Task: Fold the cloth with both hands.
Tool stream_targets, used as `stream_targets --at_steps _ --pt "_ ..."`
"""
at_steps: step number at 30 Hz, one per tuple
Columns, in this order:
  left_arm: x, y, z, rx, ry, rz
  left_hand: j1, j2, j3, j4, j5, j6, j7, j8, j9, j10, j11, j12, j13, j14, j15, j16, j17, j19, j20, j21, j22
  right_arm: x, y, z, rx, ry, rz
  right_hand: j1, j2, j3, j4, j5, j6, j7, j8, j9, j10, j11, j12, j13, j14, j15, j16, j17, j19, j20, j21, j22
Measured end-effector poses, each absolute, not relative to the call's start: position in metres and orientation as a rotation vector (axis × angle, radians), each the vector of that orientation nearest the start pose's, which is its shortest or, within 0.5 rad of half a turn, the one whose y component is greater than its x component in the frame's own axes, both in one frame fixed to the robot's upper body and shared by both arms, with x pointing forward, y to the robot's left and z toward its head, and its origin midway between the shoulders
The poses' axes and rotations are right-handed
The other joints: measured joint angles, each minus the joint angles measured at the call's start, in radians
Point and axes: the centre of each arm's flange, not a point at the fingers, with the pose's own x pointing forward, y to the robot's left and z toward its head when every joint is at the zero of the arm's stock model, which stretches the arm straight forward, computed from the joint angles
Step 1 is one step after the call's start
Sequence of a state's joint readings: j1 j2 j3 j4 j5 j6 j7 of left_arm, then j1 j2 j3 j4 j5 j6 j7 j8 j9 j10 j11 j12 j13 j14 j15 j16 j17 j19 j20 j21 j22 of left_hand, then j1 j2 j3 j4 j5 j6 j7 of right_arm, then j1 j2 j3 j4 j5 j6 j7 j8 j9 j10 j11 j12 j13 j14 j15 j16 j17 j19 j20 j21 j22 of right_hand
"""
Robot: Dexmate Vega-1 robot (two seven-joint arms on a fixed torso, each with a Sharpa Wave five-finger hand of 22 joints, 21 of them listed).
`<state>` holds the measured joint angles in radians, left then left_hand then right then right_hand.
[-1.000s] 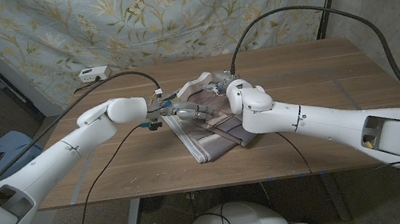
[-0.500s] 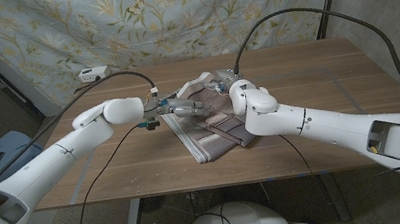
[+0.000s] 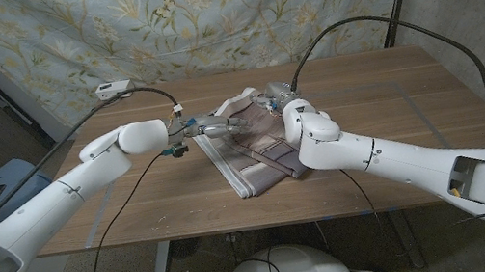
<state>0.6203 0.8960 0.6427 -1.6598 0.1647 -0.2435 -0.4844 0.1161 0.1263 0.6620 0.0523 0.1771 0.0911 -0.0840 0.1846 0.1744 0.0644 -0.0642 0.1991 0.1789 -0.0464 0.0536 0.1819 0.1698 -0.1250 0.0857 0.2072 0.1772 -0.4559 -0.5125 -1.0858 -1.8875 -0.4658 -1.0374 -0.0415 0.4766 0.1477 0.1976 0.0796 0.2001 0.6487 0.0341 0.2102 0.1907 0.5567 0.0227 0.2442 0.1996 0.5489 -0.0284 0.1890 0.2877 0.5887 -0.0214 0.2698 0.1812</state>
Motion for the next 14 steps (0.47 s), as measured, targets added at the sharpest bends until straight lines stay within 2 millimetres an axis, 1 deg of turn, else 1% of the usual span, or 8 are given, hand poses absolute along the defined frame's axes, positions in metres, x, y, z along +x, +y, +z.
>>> stream_targets --at_steps 1,7,8,9,14 --pt "0.585 0.21 0.024 1.41 -0.586 -0.668 0.0 0.0 0.0 0.0 0.0 0.0 0.0 0.0 0.0 0.0 0.0 0.0 0.0 0.0 0.0 0.0 0.0 0.0 0.0 0.0 0.0 0.584 -0.072 0.028 -1.292 -0.36 -0.149 0.0 0.0 0.0 0.0 0.0 0.0 0.0 0.0 0.0 0.0 0.0 -0.005 0.0 0.0 0.0 0.0 0.0 0.0 0.0 0.0 0.0" --pt "0.588 0.214 0.027 1.39 -0.589 -0.628 0.0 0.0 0.0 0.0 0.0 0.0 0.0 0.0 0.0 0.0 0.0 0.0 0.0 0.0 0.0 0.0 0.0 0.0 0.0 0.0 0.0 0.583 -0.076 0.025 -1.273 -0.349 -0.152 0.0 0.0 0.0 0.0 0.0 0.0 0.0 0.0 0.0 0.0 0.0 -0.005 0.0 0.0 0.0 0.0 -0.005 0.0 0.0 0.0 0.0" --pt "0.588 0.214 0.028 1.387 -0.59 -0.622 0.0 0.0 0.0 0.0 0.0 0.0 0.0 0.0 0.0 0.0 0.0 0.0 0.0 0.0 0.0 0.0 0.0 0.001 0.001 0.0 0.0 0.582 -0.079 0.026 -1.254 -0.358 -0.179 0.0 0.0 0.0 0.0 0.0 0.0 0.0 0.0 0.0 0.0 0.0 -0.005 0.0 0.0 0.0 0.0 -0.005 0.0 0.0 0.0 0.0" --pt "0.586 0.22 0.025 1.382 -0.583 -0.611 0.0 0.0 0.0 0.0 0.0 0.0 0.0 0.0 0.0 0.0 0.0 0.0 0.0 0.0 0.0 0.0 0.0 0.004 0.004 0.0 0.0 0.582 -0.08 0.026 -1.253 -0.358 -0.179 0.0 0.0 0.0 0.0 0.0 0.0 0.0 0.0 0.0 0.002 0.002 -0.005 0.0 0.002 -0.002 0.0 -0.005 0.0 0.0 0.0 0.0" --pt "0.586 0.226 0.027 1.366 -0.584 -0.568 0.0 0.0 0.0 0.0 0.0 0.0 0.0 0.0 0.0 0.0 0.0 0.0 0.0 0.0 0.0 0.0 0.0 0.006 0.006 0.0 0.0 0.582 -0.086 0.023 -1.218 -0.352 -0.193 0.0 0.0 0.0 0.0 0.0 0.0 0.0 0.0 0.0 0.005 0.005 -0.005 0.0 0.004 -0.004 0.0 -0.009 0.0 0.0 -0.004 0.0"
